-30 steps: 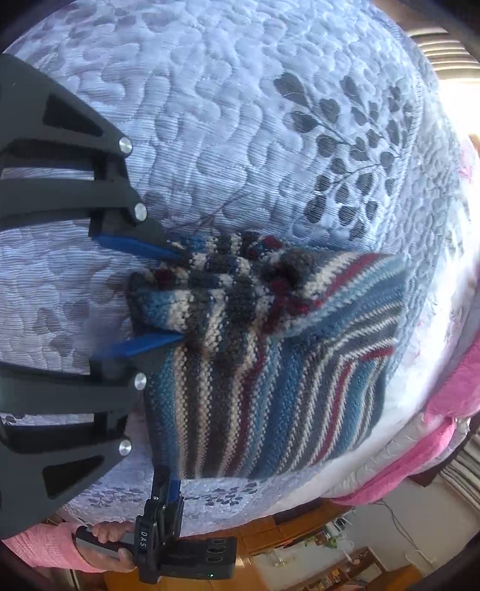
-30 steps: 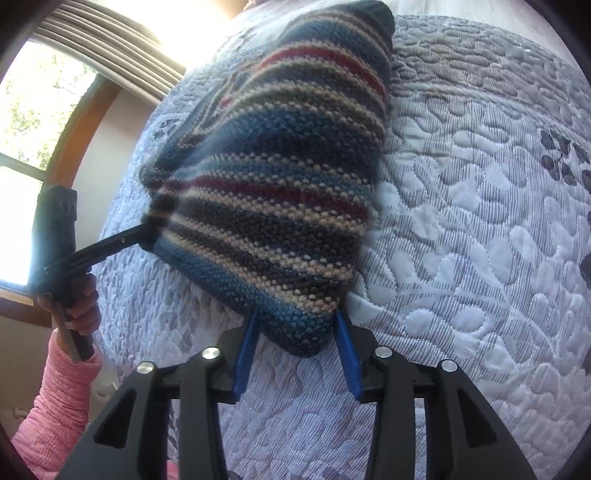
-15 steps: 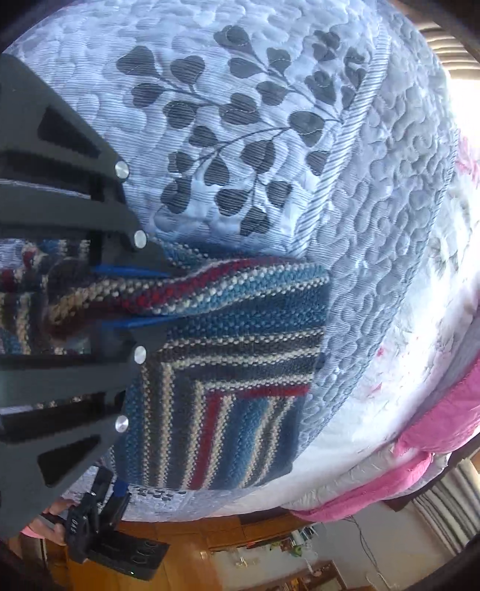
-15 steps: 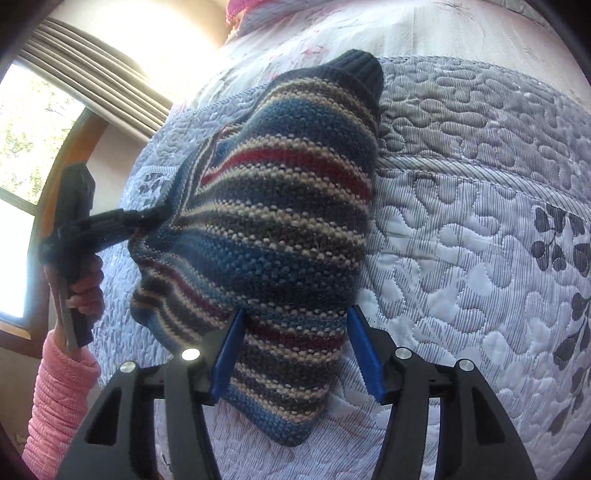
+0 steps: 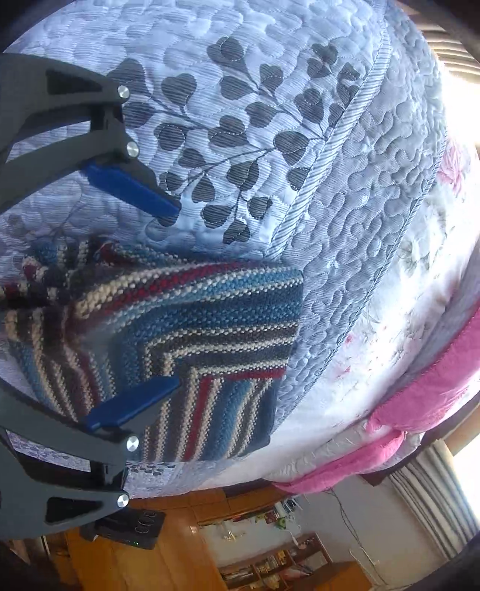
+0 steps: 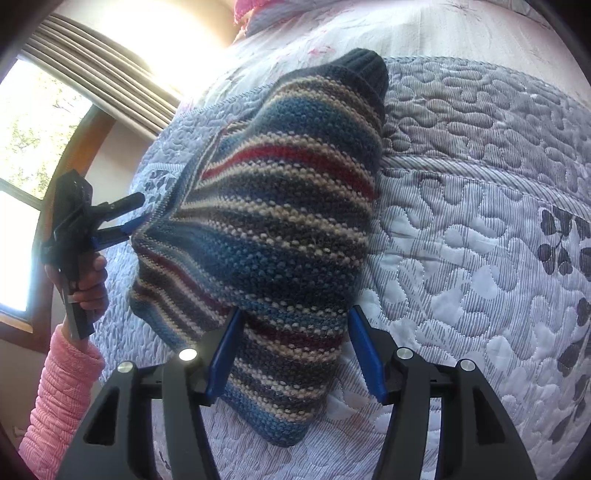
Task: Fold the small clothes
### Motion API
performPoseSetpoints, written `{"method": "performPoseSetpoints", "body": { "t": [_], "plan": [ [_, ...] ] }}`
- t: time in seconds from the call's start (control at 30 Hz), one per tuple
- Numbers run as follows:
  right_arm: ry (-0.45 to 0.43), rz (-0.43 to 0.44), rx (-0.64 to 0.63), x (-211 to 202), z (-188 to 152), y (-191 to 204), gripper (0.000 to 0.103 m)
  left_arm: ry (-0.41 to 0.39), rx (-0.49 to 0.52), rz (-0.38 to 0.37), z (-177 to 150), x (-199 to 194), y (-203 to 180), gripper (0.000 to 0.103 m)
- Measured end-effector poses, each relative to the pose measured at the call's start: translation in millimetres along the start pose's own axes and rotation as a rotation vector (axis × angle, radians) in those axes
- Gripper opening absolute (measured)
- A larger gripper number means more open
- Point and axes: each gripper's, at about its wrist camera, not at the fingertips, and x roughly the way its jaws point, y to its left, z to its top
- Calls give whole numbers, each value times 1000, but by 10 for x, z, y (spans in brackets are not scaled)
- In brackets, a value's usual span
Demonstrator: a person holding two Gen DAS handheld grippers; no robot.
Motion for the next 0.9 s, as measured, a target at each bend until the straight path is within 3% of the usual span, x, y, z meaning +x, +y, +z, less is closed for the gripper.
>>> {"method": "performPoseSetpoints", "body": {
  "t": [0.13, 0.23, 0.47, 0.57, 0.9],
  "plan": [
    [-14, 12, -3, -51, 64, 17, 70, 103, -36, -19, -28, 192, 149, 89],
    [-20, 42, 13, -29, 127, 28, 73, 149, -53, -73, -51, 382, 182, 89],
    [-23, 63, 52, 42, 217, -68, 79, 192, -35, -130, -55, 724, 51, 89],
    [-22, 81, 81, 96, 299, -132, 81, 208, 0, -120, -58, 840, -67, 89],
    [-7, 124, 134, 480, 543, -197, 96, 221, -15, -196, 11, 1006, -80, 89]
  ]
}}
